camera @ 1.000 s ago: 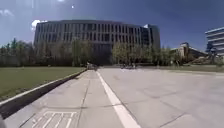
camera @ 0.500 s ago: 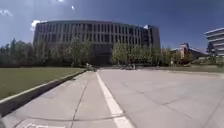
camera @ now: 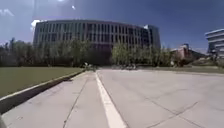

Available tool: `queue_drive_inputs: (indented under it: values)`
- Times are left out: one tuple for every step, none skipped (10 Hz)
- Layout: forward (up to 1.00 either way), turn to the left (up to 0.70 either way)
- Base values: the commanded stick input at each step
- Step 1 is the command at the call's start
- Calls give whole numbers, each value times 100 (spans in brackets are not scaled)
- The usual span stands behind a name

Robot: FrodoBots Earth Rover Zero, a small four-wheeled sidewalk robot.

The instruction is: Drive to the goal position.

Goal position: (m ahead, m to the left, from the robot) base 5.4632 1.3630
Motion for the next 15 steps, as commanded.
queue_drive_inputs:
  values:
    - [70, 1]
    - [70, 1]
    - [70, 1]
    - [70, 1]
    - [70, 9]
    - [70, 30]
    - [70, 36]
    - [70, 36]
    - [70, 14]
    - [70, 2]
    - [70, 1]
    - [70, 1]
    - [70, 1]
    - [70, 1]
    - [70, 1]
